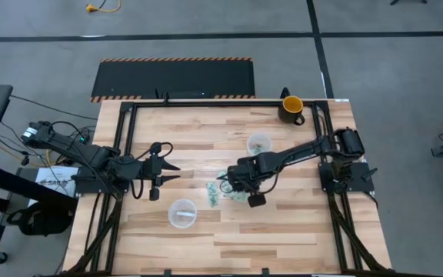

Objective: Pick and place Stevia / Truvia into bins
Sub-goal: Put the stevia packet into the top transparent container

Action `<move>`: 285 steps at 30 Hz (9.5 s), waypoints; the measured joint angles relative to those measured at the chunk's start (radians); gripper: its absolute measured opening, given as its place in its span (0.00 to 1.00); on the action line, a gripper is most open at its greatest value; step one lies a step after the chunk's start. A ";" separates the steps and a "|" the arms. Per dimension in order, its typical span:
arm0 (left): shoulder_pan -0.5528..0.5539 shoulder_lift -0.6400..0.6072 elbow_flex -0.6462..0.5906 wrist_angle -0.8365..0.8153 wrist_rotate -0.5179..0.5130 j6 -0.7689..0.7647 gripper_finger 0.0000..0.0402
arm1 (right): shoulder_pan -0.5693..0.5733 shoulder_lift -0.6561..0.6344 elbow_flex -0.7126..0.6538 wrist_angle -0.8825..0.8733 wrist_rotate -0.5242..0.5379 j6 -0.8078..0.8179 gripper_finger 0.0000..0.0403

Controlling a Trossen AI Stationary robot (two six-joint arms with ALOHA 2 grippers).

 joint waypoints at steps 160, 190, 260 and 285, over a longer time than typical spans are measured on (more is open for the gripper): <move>0.000 0.000 0.000 0.003 0.011 -0.055 0.24 | 0.167 0.019 -0.069 0.297 0.202 -0.087 0.29; 0.000 0.000 0.000 0.000 0.013 -0.057 0.24 | 0.141 0.020 -0.129 0.413 0.197 -0.165 0.30; 0.000 0.000 0.000 0.000 0.008 -0.055 0.24 | 0.102 0.076 -0.099 0.396 0.119 -0.234 0.01; 0.000 0.000 0.000 0.000 0.008 -0.054 0.24 | 0.104 0.076 0.177 -0.169 0.536 -0.150 0.00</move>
